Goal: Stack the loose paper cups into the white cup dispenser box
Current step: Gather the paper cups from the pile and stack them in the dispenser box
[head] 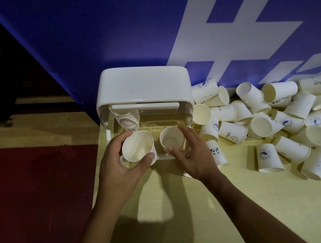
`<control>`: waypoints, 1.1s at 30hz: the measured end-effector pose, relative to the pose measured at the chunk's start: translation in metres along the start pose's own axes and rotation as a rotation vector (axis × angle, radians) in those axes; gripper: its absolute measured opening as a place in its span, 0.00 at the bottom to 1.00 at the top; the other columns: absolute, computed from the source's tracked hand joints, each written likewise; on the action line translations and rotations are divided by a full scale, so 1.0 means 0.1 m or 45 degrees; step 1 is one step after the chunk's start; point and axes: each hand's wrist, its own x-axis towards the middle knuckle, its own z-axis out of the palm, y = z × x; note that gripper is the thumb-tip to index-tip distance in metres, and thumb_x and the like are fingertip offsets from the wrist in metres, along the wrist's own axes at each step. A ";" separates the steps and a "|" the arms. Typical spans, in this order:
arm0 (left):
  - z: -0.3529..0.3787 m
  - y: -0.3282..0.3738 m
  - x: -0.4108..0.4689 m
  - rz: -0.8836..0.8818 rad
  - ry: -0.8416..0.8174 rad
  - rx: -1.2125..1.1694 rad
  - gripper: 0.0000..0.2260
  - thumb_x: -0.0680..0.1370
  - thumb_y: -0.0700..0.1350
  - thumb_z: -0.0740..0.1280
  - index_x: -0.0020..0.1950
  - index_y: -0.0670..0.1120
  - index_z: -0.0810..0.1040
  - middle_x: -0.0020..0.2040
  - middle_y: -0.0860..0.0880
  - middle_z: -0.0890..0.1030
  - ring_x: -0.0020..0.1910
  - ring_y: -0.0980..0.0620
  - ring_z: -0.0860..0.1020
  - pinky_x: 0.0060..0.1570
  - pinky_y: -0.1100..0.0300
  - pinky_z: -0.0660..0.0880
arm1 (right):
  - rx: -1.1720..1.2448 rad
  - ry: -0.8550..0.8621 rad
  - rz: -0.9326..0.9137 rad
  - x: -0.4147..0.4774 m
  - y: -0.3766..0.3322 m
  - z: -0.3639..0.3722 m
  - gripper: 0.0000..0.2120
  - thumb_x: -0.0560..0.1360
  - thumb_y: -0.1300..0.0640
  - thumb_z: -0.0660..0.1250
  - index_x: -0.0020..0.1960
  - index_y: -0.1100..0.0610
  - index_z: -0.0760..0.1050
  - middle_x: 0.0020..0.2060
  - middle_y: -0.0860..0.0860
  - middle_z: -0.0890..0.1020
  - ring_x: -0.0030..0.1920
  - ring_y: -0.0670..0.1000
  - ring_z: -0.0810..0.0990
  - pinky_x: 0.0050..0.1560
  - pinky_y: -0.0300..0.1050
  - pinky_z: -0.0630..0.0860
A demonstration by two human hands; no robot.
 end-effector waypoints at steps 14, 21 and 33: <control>0.59 0.30 0.23 0.261 -0.189 0.138 0.32 0.69 0.52 0.83 0.70 0.51 0.75 0.63 0.55 0.78 0.63 0.53 0.78 0.59 0.54 0.77 | 0.521 -0.010 -0.004 0.00 -0.36 -0.56 0.20 0.81 0.51 0.70 0.72 0.45 0.75 0.66 0.41 0.81 0.68 0.49 0.78 0.67 0.54 0.76; 0.72 0.13 0.27 0.184 -0.224 0.160 0.31 0.68 0.52 0.82 0.69 0.54 0.75 0.63 0.58 0.78 0.62 0.59 0.76 0.58 0.68 0.72 | 0.396 -0.092 0.044 0.03 -0.20 -0.49 0.18 0.81 0.51 0.69 0.70 0.42 0.74 0.61 0.29 0.79 0.65 0.35 0.76 0.62 0.28 0.69; 0.90 -0.31 0.39 -0.011 -0.305 0.271 0.34 0.71 0.50 0.82 0.75 0.55 0.73 0.71 0.60 0.73 0.66 0.66 0.69 0.62 0.77 0.63 | -0.019 -0.265 0.011 0.10 0.12 -0.27 0.23 0.84 0.48 0.64 0.77 0.51 0.69 0.72 0.47 0.74 0.67 0.38 0.68 0.64 0.36 0.66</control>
